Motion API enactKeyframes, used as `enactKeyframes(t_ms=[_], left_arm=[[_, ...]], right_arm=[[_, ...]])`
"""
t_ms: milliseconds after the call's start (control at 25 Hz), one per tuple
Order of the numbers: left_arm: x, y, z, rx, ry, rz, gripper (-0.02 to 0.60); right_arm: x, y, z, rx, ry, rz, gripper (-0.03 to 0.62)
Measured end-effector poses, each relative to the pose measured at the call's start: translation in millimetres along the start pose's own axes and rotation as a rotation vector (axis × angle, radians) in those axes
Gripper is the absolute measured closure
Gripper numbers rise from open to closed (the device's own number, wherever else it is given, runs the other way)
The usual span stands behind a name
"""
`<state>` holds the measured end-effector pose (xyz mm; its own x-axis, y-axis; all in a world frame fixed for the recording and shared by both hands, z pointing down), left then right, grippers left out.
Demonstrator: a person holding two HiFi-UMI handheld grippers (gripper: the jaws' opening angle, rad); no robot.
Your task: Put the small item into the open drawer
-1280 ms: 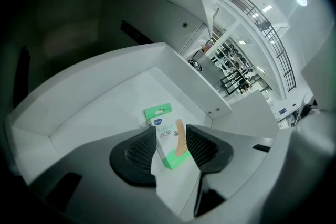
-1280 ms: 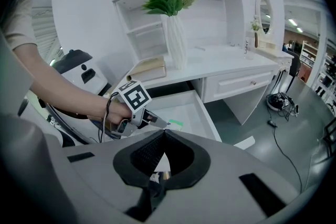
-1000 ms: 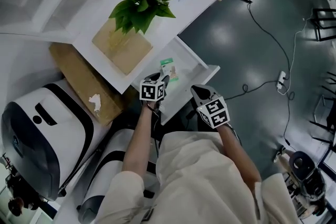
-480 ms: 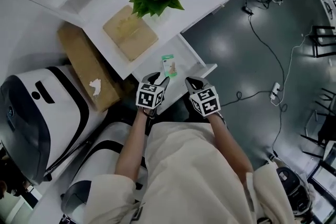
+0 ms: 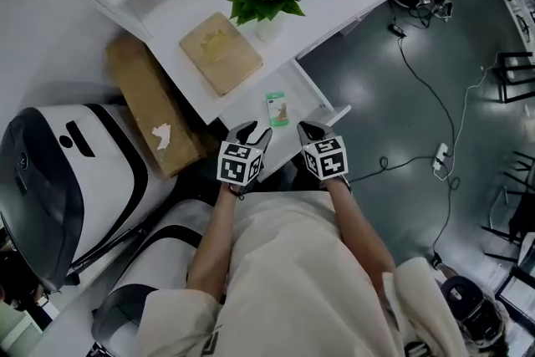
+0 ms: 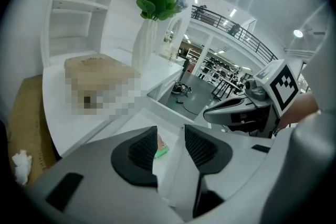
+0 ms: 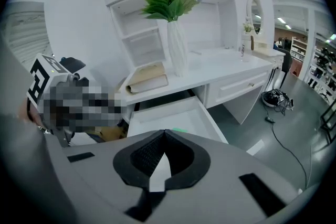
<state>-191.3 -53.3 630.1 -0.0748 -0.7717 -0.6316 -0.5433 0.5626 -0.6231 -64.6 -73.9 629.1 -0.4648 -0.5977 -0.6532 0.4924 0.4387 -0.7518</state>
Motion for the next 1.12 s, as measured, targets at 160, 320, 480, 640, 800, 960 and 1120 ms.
enactKeyframes(t_ms=[160,320,480,640,800,960,1120], left_arm=[[-4.5,3.6,-1.1,0.016,-0.030,0.006,0.432],[-8.1,3.5,1.3,0.001,-0.058,0.003,0.475],[-10.3,0.2,4.2,-0.014,-0.065,-0.002,0.531],[-9.3,1.0,8.6,-0.012,-0.076,0.003,0.565],[-13.6,4.1,9.1,-0.007,-0.060,0.000,0.565],[-19.4,9.6,6.6,0.000,-0.048,-0.002,0.565],[-22.8,12.1,2.1,0.008,-0.034,0.000,0.565]], right_arm=[[-3.6,-5.0,-5.4,-0.002,-0.017,0.009,0.571],[-6.3,-5.9,-4.4,-0.017,-0.030,0.018,0.571],[-5.5,-1.5,-2.5,-0.032,-0.030,0.031,0.570],[-9.5,2.2,-3.3,-0.032,-0.029,0.030,0.571],[-12.2,3.7,-2.1,-0.031,-0.032,0.029,0.571],[-15.1,1.7,-6.0,-0.023,-0.034,0.027,0.571],[-17.9,-0.5,-9.5,-0.016,-0.026,0.020,0.571]])
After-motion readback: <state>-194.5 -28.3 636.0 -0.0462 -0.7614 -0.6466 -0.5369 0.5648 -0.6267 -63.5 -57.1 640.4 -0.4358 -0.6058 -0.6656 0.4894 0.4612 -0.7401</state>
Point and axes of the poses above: the fingertips, and each gripper's own axes: y backward along the fingers, z to its right, x out of its top, the point moved 3 cm from there along y, backward along the fingers, and after that the axes turned 9 degrees about y, right-handed, at the moved point
